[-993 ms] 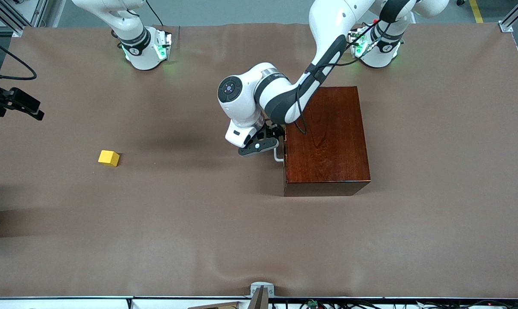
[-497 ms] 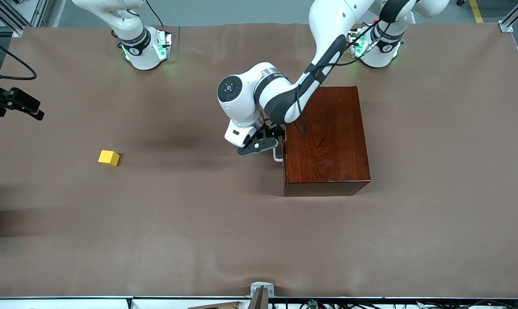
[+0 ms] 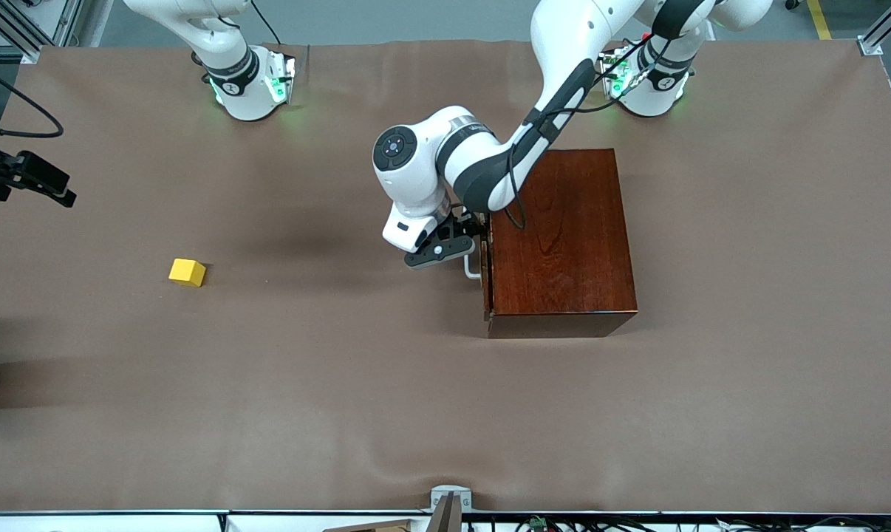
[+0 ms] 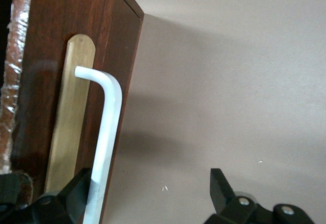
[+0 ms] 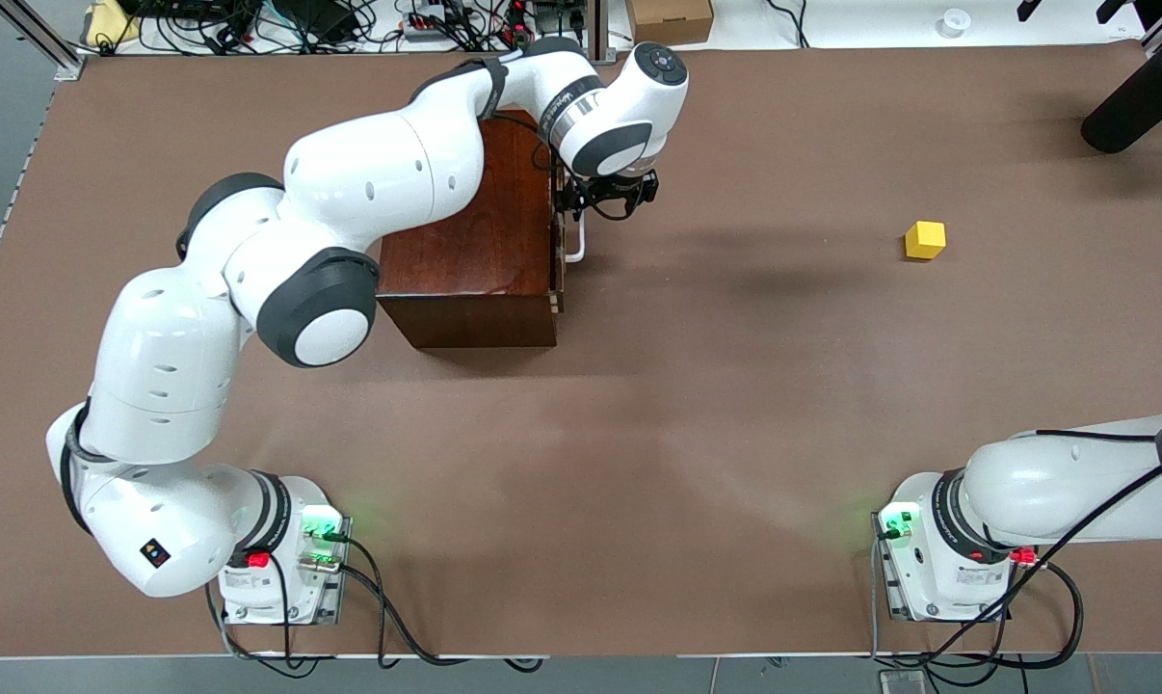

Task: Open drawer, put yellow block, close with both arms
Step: 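Pull the drawer open by its handle with the left gripper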

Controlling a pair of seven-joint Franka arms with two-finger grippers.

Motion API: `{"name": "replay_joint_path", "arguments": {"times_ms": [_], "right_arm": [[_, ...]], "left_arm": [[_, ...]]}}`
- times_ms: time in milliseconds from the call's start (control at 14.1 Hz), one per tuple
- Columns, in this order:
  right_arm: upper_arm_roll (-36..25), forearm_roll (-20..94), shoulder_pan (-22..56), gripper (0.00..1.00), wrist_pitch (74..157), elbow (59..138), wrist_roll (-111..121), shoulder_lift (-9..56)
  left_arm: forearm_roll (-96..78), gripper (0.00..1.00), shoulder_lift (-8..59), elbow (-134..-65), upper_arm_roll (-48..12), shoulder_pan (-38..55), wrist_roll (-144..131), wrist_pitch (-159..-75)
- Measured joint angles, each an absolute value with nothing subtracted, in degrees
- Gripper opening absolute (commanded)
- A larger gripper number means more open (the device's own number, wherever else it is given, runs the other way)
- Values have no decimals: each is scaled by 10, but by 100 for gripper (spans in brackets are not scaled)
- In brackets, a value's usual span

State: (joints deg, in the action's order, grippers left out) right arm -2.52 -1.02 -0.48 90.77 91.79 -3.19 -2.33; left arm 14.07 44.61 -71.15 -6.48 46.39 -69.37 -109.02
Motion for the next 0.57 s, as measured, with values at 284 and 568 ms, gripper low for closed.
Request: {"name": "replay_joint_path", "arguments": {"times_ms": [284,568], "right_arm": [[-25,-10,-5,100,908,918,-32,-23],[-25,-10,-5,100,908,918,-32,-23]], "left_arm": [[141,100,446,-711,-65,472,-708,-1128],[141,100,447,-711,-65,477,-710,-1146]]}}
